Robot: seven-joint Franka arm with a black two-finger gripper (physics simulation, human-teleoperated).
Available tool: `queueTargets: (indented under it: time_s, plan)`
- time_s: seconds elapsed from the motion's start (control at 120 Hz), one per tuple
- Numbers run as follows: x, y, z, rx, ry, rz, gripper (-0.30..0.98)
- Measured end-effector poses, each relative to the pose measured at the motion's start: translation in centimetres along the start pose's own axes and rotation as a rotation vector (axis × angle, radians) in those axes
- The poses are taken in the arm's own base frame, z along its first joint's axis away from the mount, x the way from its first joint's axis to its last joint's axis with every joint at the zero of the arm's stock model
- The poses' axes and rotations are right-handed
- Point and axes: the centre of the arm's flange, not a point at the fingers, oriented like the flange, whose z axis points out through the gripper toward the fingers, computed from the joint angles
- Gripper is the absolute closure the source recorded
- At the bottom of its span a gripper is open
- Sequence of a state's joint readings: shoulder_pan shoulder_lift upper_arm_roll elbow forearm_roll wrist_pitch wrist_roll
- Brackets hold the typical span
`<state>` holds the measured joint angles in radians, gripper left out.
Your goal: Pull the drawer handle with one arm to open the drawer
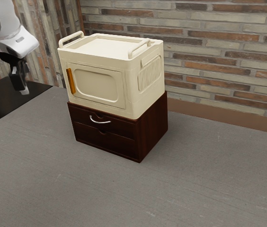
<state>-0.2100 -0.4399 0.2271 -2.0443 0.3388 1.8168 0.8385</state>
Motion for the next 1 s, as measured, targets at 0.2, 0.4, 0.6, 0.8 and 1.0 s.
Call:
queueTargets:
  time_s: [0.2,0.4,0.6,0.8,1.0]
  plan:
    - [-0.4,0.7,2.0,0.008,-0.001,0.082,0.0]
    - [0.1,2.2,5.3,0.016,0.015,0.188,0.0]
    - [2.1,2.7,6.7,0.055,0.045,0.285,0.0]
    - [3.2,3.7,9.1,0.068,0.059,0.357,0.0]
    - [6.2,4.7,11.1,0.099,0.093,0.442,0.0]
